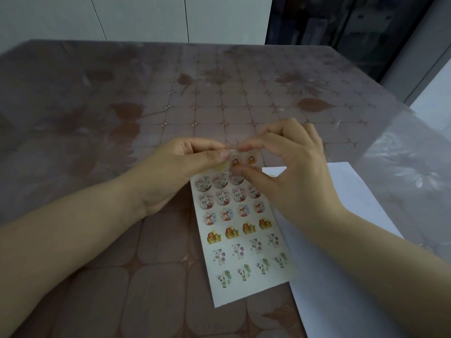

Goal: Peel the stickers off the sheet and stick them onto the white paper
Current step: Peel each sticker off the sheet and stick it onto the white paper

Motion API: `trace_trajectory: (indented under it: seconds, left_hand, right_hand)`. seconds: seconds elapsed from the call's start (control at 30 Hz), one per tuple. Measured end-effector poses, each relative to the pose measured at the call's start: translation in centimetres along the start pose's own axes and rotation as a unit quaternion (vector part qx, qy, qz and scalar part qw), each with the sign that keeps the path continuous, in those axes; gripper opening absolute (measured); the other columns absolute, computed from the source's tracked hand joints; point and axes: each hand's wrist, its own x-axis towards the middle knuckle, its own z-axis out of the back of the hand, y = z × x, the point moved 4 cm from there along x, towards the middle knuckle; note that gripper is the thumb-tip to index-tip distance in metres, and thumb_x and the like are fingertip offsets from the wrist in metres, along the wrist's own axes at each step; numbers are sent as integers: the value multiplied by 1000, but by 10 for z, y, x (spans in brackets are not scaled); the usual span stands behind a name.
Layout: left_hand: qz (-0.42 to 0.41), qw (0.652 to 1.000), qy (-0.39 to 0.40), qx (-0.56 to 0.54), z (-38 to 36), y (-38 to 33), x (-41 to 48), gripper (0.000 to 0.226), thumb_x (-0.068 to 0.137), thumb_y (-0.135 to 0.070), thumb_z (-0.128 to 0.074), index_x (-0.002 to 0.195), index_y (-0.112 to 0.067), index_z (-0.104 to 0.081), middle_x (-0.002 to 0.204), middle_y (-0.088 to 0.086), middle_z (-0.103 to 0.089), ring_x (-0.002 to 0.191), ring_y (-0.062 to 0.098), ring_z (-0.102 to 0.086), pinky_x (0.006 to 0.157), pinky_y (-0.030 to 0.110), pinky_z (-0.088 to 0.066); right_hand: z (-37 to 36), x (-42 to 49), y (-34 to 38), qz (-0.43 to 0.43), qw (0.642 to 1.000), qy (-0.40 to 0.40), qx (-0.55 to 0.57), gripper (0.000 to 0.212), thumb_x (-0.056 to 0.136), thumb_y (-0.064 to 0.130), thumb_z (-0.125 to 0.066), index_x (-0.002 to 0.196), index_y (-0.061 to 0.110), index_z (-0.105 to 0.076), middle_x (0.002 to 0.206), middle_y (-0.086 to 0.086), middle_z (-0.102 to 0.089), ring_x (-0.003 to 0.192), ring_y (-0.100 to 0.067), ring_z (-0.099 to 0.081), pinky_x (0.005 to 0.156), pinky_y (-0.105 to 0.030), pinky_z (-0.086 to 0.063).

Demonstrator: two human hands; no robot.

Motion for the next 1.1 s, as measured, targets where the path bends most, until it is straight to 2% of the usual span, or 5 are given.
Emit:
trace_trajectory:
  seconds: [0.13,0.4,0.6,0.9,1.1]
  left_hand:
    - [3,1000,-8,11,-3,0,0,23,69,-33,-64,80,-18,-77,91,2,-75,91,13,-69,96,35,-45]
    - [22,1000,-12,-14,-2,0,-1,21,69,-26,-65,79,-11,-75,89,10,-75,84,17,-71,90,33,-48]
    - [30,999,-23,-34,-6,-1,-2,19,67,-26,-62,70,-13,-77,80,7,-75,77,15,-71,79,28,-49]
    - [26,998,-9,-54,-6,-1,-3,19,68,-23,-63,74,-10,-76,82,8,-75,77,16,-71,73,20,-55]
    - [33,998,-19,-39,-5,0,-3,24,68,-27,-63,80,-11,-75,89,11,-75,83,19,-70,81,25,-52]
  right_hand:
    - [1,1,-1,10,1000,-17,11,24,75,44,-66,93,30,-73,92,11,-59,90,-9,-43,88,-29,-32]
    - [3,0,8,103,991,-74,-46,7,81,34,-70,82,29,-76,88,10,-67,89,-15,-48,92,-29,-24]
    - [6,-1,13,176,974,-118,-83,12,84,30,-70,74,27,-75,84,11,-69,87,-16,-50,87,-35,-29]
    - [5,-2,13,166,976,-108,-90,11,84,30,-71,74,27,-75,84,12,-69,85,-15,-51,88,-35,-28]
    - [8,-2,14,186,972,-118,-87,10,83,26,-72,74,27,-76,83,12,-69,83,-15,-52,85,-38,-31]
